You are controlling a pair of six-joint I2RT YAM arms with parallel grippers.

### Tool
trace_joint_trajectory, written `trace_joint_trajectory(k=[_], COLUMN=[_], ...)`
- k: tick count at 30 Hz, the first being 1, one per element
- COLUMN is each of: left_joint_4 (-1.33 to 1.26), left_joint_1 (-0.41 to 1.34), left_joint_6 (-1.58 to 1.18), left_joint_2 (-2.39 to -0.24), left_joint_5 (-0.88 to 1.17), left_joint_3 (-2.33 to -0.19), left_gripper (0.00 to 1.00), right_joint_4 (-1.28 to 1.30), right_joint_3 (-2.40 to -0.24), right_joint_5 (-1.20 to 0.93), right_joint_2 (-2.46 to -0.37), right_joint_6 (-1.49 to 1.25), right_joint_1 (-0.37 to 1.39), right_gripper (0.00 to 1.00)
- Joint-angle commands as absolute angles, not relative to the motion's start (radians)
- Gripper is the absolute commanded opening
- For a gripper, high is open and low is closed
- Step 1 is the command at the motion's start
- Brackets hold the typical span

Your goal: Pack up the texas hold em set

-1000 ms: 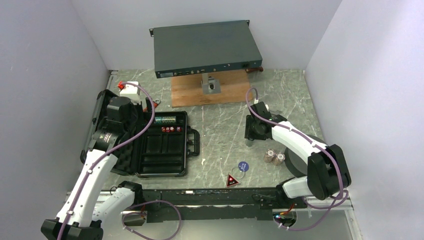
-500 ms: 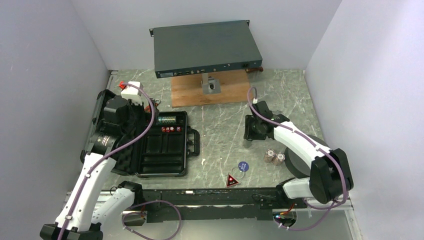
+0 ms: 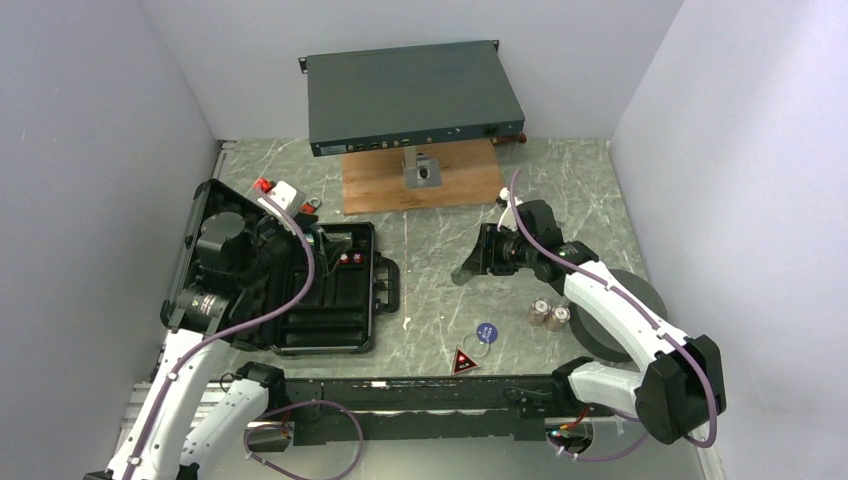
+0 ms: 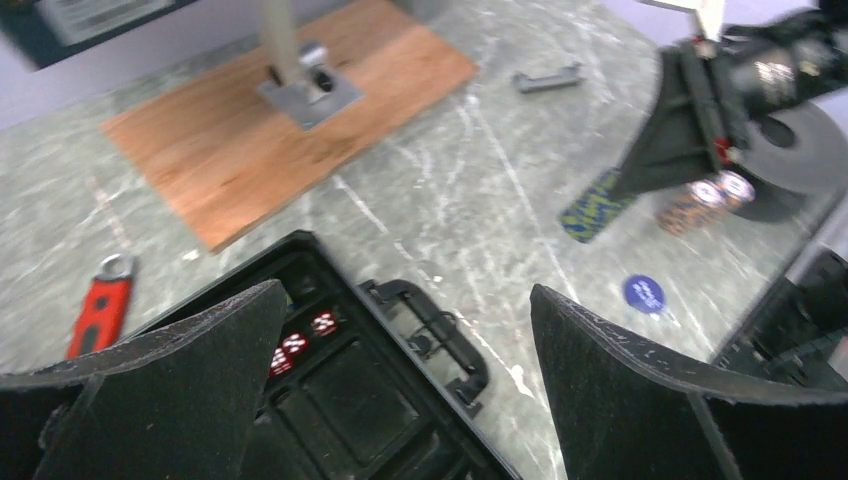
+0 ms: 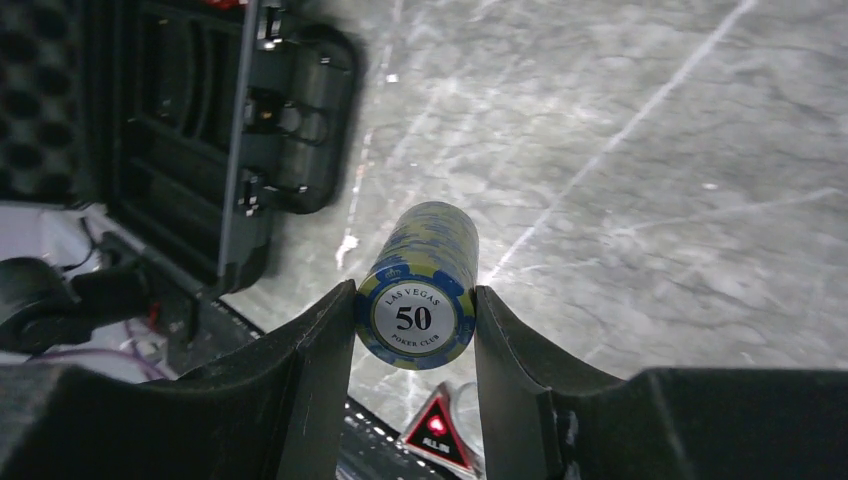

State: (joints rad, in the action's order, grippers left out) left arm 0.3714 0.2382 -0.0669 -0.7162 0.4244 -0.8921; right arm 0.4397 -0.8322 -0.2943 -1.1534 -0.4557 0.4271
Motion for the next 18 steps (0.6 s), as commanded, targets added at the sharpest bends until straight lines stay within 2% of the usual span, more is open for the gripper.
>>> trace_joint_trajectory(k=[1,6,18], left_joint_4=[0.286,0.318,0.376], left_joint_1=[0.274,0.345,0.537], left_joint_6=[-0.015,0.054,0.115], left_joint_2=[-0.692,-0.739,-0.831], left_joint_5=[0.664,0.713,0.650], left_joint_3=[-0.871,-0.881,-0.900], left_gripper=[1.00,0.95,0.87], right_joint_4=[0.252,0.184,0.055], right_joint_3=[-0.838,-0.823,-0.807], right_joint_5=[-0.516,-0.615,-0.741], right_joint_2=[-1.124,-1.110,-1.083], right_joint_6=[-0.470,-0.483,-0.508], right_joint_1=[0.431,0.434,0.510], right_gripper=[0.00,0.00,0.00])
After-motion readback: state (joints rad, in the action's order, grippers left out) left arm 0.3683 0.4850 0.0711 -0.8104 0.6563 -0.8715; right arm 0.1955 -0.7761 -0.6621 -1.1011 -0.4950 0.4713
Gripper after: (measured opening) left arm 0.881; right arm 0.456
